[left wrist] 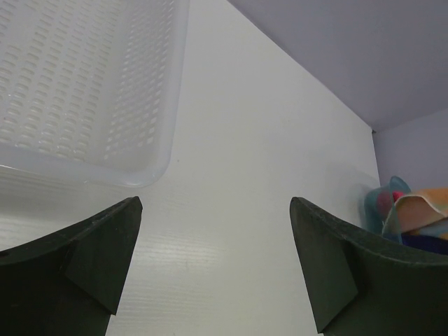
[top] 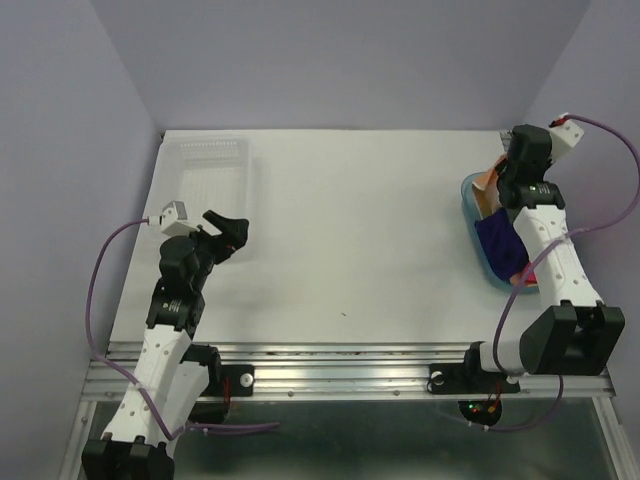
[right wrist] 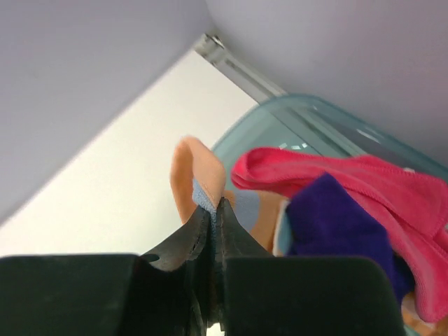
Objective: Fold and stack the towels
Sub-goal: Grab crumpled towel, then move the towel to the center of the board
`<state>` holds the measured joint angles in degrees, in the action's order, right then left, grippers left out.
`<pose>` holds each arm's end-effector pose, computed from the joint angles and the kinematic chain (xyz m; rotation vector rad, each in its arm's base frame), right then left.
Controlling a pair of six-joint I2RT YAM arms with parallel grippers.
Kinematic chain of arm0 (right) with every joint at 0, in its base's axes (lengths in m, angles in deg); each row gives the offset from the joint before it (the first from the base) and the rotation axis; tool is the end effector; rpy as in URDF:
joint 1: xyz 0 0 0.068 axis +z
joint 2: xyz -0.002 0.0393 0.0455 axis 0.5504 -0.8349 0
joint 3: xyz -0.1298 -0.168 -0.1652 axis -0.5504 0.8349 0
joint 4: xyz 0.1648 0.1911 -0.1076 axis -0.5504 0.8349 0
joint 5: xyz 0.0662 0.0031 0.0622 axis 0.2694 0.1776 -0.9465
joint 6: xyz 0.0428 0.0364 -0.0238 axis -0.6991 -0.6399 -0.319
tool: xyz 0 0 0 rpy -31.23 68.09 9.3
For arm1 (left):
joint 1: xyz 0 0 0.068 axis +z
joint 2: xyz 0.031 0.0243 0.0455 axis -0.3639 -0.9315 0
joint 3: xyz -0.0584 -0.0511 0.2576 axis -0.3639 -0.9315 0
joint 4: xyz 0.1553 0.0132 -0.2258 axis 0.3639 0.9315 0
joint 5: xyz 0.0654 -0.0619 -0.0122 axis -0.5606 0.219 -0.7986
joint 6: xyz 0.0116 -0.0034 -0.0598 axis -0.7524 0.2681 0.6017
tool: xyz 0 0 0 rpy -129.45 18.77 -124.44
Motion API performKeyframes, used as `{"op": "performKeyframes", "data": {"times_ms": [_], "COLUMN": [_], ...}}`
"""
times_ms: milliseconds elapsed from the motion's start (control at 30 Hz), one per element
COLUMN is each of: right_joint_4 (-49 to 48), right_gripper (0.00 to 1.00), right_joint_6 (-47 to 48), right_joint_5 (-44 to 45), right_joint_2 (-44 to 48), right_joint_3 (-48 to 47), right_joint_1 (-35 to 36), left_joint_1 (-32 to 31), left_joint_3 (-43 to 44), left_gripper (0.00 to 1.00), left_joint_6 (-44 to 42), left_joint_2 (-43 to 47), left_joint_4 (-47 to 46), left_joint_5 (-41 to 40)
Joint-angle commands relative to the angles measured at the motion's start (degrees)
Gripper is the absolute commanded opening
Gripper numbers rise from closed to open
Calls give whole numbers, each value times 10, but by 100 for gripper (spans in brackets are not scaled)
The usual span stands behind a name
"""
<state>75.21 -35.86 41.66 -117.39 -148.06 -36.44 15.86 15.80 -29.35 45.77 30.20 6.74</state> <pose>0.3287 -0.0423 0.3504 0.8445 1.7636 -0.3076 0.1931 -0.0228 0.2713 -0.4079 1.6607 -0.6471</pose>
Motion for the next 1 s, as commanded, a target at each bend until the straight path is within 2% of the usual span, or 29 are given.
{"op": "performKeyframes", "data": {"times_ms": [0, 100, 200, 367, 400, 500, 567, 633, 700, 733, 800, 867, 900, 967], "right_joint_4": [-21, -15, -12, -1, 16, 36, 35, 19, -36, -62, -119, -130, -110, -85], "right_gripper": [1, 1, 1, 1, 1, 1, 1, 1, 1, 1, 1, 1, 1, 1], "right_joint_6": [19, 32, 42, 45, 41, 24, 12, -30, -90, -108, -140, -111, -71, -21], "right_joint_5": [-12, -27, -87, -239, -262, -401, -456, -556, -622, -683, -710, -712, -682, -659], "right_joint_2": [52, 61, 68, 51, 40, -8, -46, -70, -86, -85, -70, -56, -48, -45], "right_joint_3": [-102, -154, -204, -305, -361, -468, -519, -572, -577, -568, -516, -461, -448, -415], "right_joint_1": [-4, -4, -4, -4, -4, -3, -3, -2, 1, 11, 30, 95, 146, 186], "left_joint_1": [2, 2, 2, 2, 1, 1, 1, 1, 1, 1, 1, 1, 1, 1], "left_joint_3": [-9, -9, -8, -6, -6, -2, -2, -1, -1, 0, 0, 0, 2, 4], "left_gripper": [99, 99, 99, 99, 99, 99, 99, 99, 99, 99, 99, 99, 99, 99], "left_joint_6": [-12, -10, -11, -10, -11, -11, -11, -12, -12, -13, -11, -12, -11, -11], "left_joint_2": [-2, -2, -3, -4, -3, -6, -6, -8, -7, -8, -6, -7, -9, -9], "left_joint_4": [-31, -32, -34, -39, -39, -38, -39, -42, -46, -47, -47, -48, -49, -48], "left_joint_5": [11, 15, 22, 32, 32, 32, 34, 41, 49, 51, 50, 51, 53, 54]}}
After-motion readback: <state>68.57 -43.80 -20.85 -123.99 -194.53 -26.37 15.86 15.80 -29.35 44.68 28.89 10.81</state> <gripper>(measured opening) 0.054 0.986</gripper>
